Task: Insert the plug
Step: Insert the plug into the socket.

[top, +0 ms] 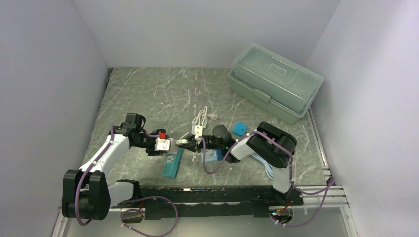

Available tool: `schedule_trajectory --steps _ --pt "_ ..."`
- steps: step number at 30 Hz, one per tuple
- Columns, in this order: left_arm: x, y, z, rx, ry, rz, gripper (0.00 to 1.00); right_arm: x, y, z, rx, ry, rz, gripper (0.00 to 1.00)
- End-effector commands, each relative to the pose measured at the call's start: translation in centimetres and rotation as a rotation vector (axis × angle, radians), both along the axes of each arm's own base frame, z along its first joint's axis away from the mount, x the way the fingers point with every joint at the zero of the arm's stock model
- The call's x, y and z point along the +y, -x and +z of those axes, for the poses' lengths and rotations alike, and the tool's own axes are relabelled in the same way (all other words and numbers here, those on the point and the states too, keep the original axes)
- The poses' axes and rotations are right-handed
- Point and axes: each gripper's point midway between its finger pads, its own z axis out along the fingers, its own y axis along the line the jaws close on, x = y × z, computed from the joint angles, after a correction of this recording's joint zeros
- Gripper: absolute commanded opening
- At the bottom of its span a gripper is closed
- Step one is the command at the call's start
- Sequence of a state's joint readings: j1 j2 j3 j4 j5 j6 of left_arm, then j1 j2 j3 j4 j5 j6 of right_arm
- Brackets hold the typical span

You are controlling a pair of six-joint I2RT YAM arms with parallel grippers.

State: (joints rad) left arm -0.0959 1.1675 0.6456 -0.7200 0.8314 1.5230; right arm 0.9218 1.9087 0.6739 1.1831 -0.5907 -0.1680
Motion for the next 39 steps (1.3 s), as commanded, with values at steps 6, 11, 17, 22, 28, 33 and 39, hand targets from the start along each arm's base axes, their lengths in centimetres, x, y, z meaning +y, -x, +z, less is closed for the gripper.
schedule_trajectory --steps 6,11,17,22,28,33,39 --pt "1.8 4.4 -3.8 0.167 -0.143 -0.028 0.26 1.5 0.1 1.2 -0.063 -0.03 0.016 0.0" --pt "1.5 4.4 -3.6 0.177 -0.139 -0.025 0.24 1.7 0.9 1.1 -0.06 -0.027 0.032 0.0" --pt "1.2 4.5 -3.5 0.18 -0.139 -0.034 0.14 1.8 1.3 0.4 -0.041 -0.023 0.039 0.0" --pt "0.9 4.4 -3.2 0.185 -0.131 -0.034 0.0 1.8 1.6 0.3 -0.031 -0.021 0.044 0.0" --pt "0.5 4.3 -2.9 0.197 -0.129 -0.035 0.0 1.9 2.5 -0.1 -0.021 -0.011 0.06 0.0" --pt "0.2 4.1 -2.8 0.211 -0.135 -0.024 0.0 2.0 3.0 -0.3 -0.021 0.002 0.07 0.0" --pt "-0.4 3.4 -2.3 0.22 -0.153 -0.003 0.0 1.9 3.4 -0.4 -0.027 0.05 0.07 0.0"
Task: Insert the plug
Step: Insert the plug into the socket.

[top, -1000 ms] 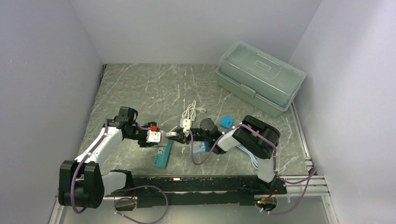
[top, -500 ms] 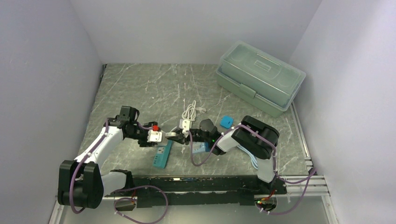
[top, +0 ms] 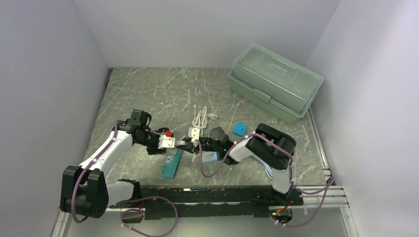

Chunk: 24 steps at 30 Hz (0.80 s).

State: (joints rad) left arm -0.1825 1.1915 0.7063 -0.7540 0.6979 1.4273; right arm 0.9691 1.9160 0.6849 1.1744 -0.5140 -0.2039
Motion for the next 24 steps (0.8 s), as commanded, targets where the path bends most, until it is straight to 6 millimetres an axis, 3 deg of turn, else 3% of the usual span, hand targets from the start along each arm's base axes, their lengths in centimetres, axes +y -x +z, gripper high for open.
schedule_trajectory --steps 1,8,24 --pt "-0.5 3.5 -2.0 0.171 -0.039 -0.018 0.0 0.9 3.0 -0.4 0.015 0.053 0.098 0.0" --pt "-1.3 3.6 -1.6 0.159 -0.059 -0.039 0.0 0.6 3.3 -1.0 0.042 0.126 0.104 0.0" --pt "-1.6 4.2 -1.5 0.149 -0.062 -0.068 0.0 0.8 3.2 -1.5 0.062 0.08 0.083 0.0"
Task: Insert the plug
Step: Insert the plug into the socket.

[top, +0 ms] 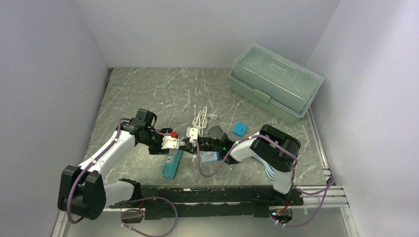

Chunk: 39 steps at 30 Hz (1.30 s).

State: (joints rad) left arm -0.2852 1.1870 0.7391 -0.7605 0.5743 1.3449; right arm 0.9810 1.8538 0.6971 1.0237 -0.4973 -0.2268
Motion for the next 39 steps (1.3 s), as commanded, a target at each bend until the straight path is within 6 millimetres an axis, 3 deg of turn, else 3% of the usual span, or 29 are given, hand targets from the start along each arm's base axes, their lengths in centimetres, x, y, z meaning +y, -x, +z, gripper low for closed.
schedule_trajectory --steps 1,13,25,27,31,36,39 --pt "-1.2 4.2 -1.6 0.155 0.037 -0.067 0.0 1.1 2.8 -1.5 0.048 0.013 0.082 0.0" --pt "-2.8 3.8 -0.1 0.137 0.088 -0.084 0.0 0.8 2.3 -3.2 0.086 0.076 0.053 0.0" --pt "-3.3 4.0 0.2 0.142 0.091 -0.082 0.0 1.0 1.5 -3.5 0.102 0.068 -0.002 0.0" --pt "-3.1 4.0 0.0 0.141 0.079 -0.079 0.0 0.8 1.4 -3.3 0.11 0.065 -0.016 0.18" --pt "-2.5 4.2 -0.7 0.14 0.046 -0.071 0.0 -0.2 1.4 -2.1 0.099 0.046 -0.045 0.43" --pt "-2.2 4.2 -0.9 0.132 0.038 -0.07 0.0 -1.2 1.0 -1.1 0.07 0.03 -0.072 0.63" --pt "-2.1 4.2 -0.9 0.129 0.032 -0.072 0.0 -1.6 0.4 -0.4 0.062 0.013 -0.088 0.65"
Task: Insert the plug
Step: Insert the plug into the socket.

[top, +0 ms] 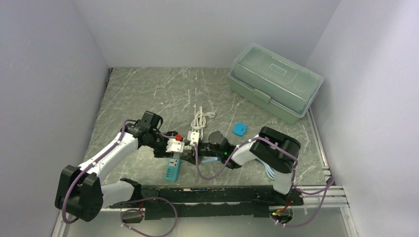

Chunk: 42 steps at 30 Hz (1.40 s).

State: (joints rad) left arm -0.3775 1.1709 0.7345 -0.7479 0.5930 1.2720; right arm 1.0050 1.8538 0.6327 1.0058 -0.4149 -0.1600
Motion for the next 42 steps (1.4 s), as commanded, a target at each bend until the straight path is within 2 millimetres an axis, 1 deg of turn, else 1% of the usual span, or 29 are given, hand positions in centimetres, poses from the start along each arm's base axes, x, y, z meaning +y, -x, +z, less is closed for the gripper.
schedule_trajectory --steps 1,4,6,12,17,18,21,23,26,32,38,42 --pt "0.1 2.7 -1.2 0.1 -0.003 -0.034 0.0 -0.4 -0.8 2.6 -0.041 -0.056 -0.026 0.65" --pt "0.2 2.7 -1.2 0.098 -0.008 -0.042 0.0 -1.2 -1.4 2.5 -0.049 -0.046 -0.034 0.65" --pt "0.3 2.8 -1.3 0.099 -0.011 -0.042 0.0 -1.6 -1.3 2.3 -0.054 -0.04 -0.023 0.63" --pt "0.3 2.9 -1.5 0.099 -0.01 -0.043 0.0 -2.5 -0.7 1.4 -0.027 -0.004 0.025 0.53" --pt "0.3 2.7 -1.5 0.092 -0.012 -0.044 0.0 -2.2 -0.2 1.5 -0.022 0.006 0.067 0.39" --pt "0.3 2.7 -1.5 0.092 -0.012 -0.043 0.0 -2.2 -0.2 1.4 -0.022 0.011 0.071 0.35" --pt "0.2 2.6 -1.4 0.09 -0.009 -0.041 0.0 -2.1 -0.1 1.4 -0.021 0.02 0.082 0.19" --pt "0.1 2.5 -1.4 0.089 -0.006 -0.039 0.0 -2.0 -0.2 1.5 -0.027 0.017 0.083 0.11" --pt "0.0 2.4 -1.4 0.09 0.001 -0.039 0.0 -1.6 -0.3 1.7 -0.031 0.016 0.087 0.04" --pt "-0.5 2.2 -1.1 0.088 0.023 -0.043 0.0 -1.1 -0.5 1.9 -0.048 0.022 0.094 0.0" --pt "-1.1 2.4 -0.8 0.095 0.053 -0.05 0.0 -0.5 -0.7 2.1 -0.049 0.016 0.101 0.0" --pt "-1.2 2.6 -0.9 0.089 0.057 -0.057 0.0 -0.2 -0.7 2.1 -0.043 0.009 0.103 0.0"
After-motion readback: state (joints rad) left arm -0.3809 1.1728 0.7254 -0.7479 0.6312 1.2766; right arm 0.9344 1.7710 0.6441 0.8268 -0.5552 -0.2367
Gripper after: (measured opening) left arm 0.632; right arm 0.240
